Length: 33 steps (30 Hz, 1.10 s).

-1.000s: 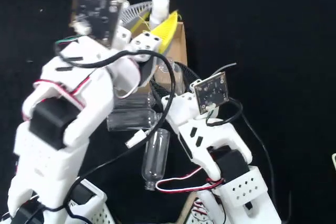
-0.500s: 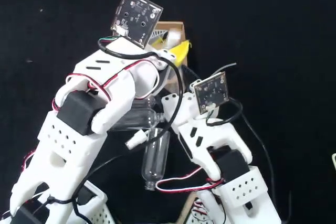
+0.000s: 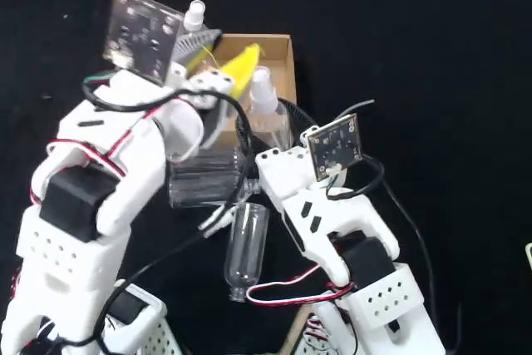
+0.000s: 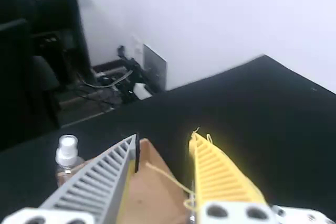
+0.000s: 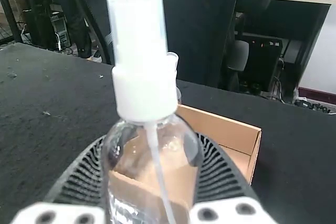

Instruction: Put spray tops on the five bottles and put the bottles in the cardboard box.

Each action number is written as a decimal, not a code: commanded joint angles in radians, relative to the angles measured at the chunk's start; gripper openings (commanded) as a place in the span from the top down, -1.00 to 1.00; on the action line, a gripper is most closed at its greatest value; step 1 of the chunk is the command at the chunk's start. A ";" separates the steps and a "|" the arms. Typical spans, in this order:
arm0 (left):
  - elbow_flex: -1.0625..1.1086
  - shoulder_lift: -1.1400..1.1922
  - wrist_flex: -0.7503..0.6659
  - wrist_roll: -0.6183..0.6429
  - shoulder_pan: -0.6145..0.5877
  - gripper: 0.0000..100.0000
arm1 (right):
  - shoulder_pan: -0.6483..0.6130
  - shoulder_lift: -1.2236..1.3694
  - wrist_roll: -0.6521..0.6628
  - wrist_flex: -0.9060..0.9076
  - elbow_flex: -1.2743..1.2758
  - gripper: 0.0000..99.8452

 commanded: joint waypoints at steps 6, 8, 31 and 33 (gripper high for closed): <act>-0.088 -0.078 0.080 -0.006 -0.054 0.69 | 0.005 -0.030 -0.003 0.052 -0.015 0.98; -0.084 -0.130 0.169 -0.006 -0.125 0.69 | 0.026 -0.064 -0.005 0.066 -0.015 0.98; 1.064 -0.313 -0.315 0.037 -0.507 0.69 | 0.183 0.464 0.002 -0.284 -0.340 0.98; 1.116 -0.319 -0.367 0.071 -0.487 0.69 | 0.201 0.549 0.002 -0.359 -0.341 0.98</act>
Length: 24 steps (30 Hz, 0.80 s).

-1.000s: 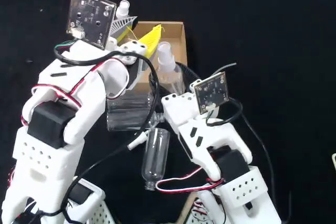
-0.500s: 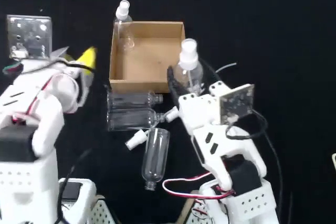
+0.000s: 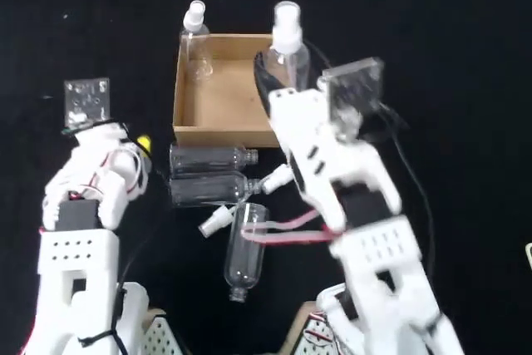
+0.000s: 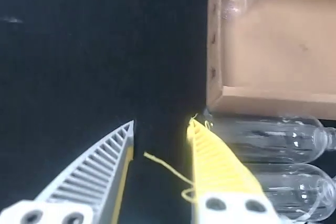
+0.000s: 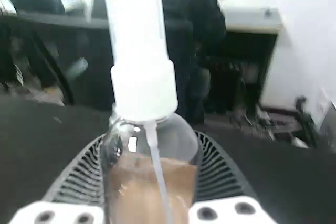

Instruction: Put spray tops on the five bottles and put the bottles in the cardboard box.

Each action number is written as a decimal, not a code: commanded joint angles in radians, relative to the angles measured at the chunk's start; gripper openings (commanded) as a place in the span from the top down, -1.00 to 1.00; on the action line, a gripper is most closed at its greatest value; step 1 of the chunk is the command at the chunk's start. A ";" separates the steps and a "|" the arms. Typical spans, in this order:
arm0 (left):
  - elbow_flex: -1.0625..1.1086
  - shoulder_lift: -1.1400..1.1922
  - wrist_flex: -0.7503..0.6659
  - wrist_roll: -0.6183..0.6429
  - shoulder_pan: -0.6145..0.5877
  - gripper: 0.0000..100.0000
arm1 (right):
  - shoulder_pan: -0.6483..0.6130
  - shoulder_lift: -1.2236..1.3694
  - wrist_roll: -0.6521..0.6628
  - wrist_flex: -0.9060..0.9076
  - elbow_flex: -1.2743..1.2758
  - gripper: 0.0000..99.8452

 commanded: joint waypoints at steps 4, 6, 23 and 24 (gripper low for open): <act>0.111 -0.032 -0.172 0.089 0.082 0.69 | 0.072 0.213 0.000 -0.193 -0.056 0.98; 0.120 -0.032 -0.187 0.089 0.094 0.69 | 0.083 0.240 0.002 -0.241 -0.025 0.98; 0.140 -0.028 -0.184 0.087 0.133 0.69 | 0.089 0.835 -0.006 -1.178 0.025 0.98; 0.151 -0.032 -0.189 0.086 0.134 0.69 | 0.091 0.874 -0.006 -1.200 0.012 0.98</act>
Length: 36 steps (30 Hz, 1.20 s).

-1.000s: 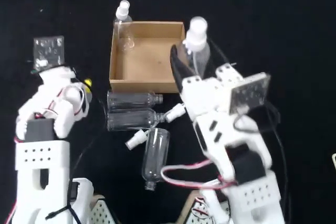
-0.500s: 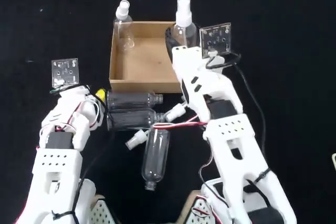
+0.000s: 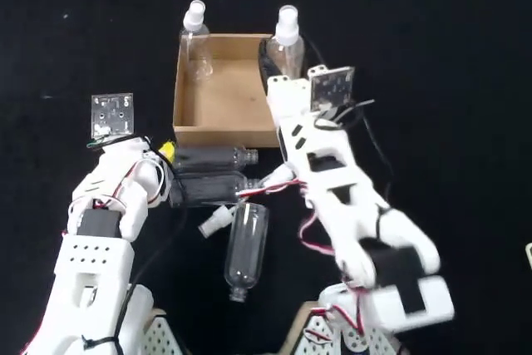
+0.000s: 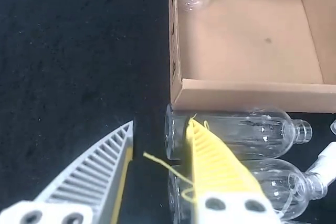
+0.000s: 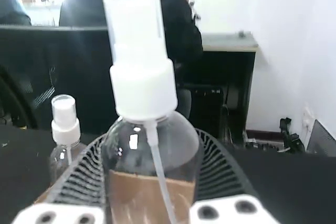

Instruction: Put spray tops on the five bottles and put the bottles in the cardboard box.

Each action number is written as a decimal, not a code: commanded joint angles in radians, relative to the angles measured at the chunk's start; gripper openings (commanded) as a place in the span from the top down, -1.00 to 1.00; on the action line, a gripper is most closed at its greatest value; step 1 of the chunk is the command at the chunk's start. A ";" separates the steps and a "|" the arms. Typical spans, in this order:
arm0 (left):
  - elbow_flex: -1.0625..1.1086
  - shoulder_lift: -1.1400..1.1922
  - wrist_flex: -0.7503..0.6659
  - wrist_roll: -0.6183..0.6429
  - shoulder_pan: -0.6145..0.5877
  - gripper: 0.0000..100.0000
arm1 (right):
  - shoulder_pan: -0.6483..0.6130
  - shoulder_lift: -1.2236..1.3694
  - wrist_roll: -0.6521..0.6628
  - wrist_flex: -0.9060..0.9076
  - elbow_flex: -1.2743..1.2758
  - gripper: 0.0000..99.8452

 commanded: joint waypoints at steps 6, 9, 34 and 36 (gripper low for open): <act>0.012 -0.025 -0.021 0.003 0.015 0.69 | 0.021 0.219 -0.005 -0.226 -0.113 0.98; 0.013 -0.025 -0.021 0.003 0.012 0.69 | 0.021 0.265 -0.005 -0.281 -0.113 0.98; 0.018 -0.018 -0.021 0.002 0.010 0.69 | 0.043 0.407 -0.005 -0.290 -0.335 0.98; 0.018 -0.017 -0.021 0.002 0.010 0.69 | 0.051 0.407 -0.005 -0.244 -0.363 0.98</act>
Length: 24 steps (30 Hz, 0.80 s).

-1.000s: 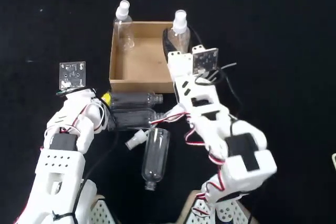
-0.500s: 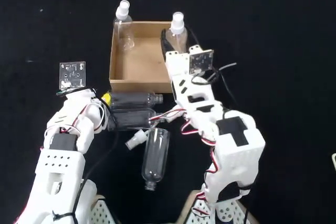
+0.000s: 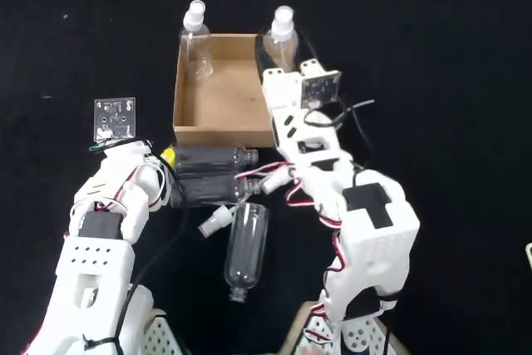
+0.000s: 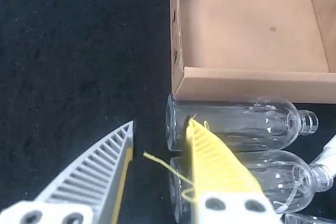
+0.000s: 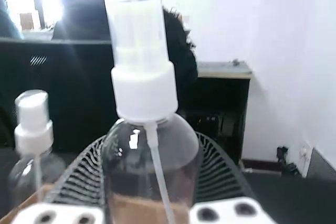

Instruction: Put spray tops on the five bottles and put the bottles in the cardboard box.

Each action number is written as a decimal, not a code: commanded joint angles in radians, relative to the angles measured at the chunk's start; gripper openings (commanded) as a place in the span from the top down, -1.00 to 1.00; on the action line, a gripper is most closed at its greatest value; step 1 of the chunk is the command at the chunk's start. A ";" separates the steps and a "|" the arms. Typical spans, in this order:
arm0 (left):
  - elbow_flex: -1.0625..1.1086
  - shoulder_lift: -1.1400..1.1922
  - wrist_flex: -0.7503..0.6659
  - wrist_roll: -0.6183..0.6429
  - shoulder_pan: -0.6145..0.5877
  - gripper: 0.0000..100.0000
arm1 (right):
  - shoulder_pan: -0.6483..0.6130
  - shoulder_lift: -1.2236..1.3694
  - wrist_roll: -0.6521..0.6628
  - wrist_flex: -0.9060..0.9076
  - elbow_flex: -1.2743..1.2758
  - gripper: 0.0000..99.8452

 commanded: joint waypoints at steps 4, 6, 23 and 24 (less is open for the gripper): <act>-0.010 -0.014 -0.021 0.002 0.008 0.69 | 0.028 -0.019 -0.006 0.160 -0.142 0.98; -0.010 -0.014 -0.021 0.002 0.008 0.69 | 0.026 -0.019 -0.006 0.184 -0.160 0.98; -0.008 -0.011 -0.021 0.002 0.008 0.69 | 0.029 0.015 -0.218 0.364 -0.283 0.98; -0.008 -0.011 -0.021 0.002 0.008 0.69 | 0.032 0.025 -0.218 0.361 -0.291 0.98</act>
